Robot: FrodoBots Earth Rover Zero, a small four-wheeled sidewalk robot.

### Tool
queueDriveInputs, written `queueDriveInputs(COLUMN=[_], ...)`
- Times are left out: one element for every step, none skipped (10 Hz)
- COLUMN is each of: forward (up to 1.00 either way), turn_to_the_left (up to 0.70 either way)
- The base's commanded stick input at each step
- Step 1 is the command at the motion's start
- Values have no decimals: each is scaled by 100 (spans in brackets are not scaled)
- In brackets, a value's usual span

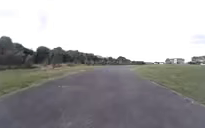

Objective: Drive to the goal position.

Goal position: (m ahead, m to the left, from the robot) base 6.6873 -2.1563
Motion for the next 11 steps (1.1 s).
queueDriveInputs(forward=[70, 70, 70, 70, 70, 70, 70, 70, 70, 70, 70], turn_to_the_left=[19, 30, 22, 0, 0, 0, 0, 0, 0, 0, 0])
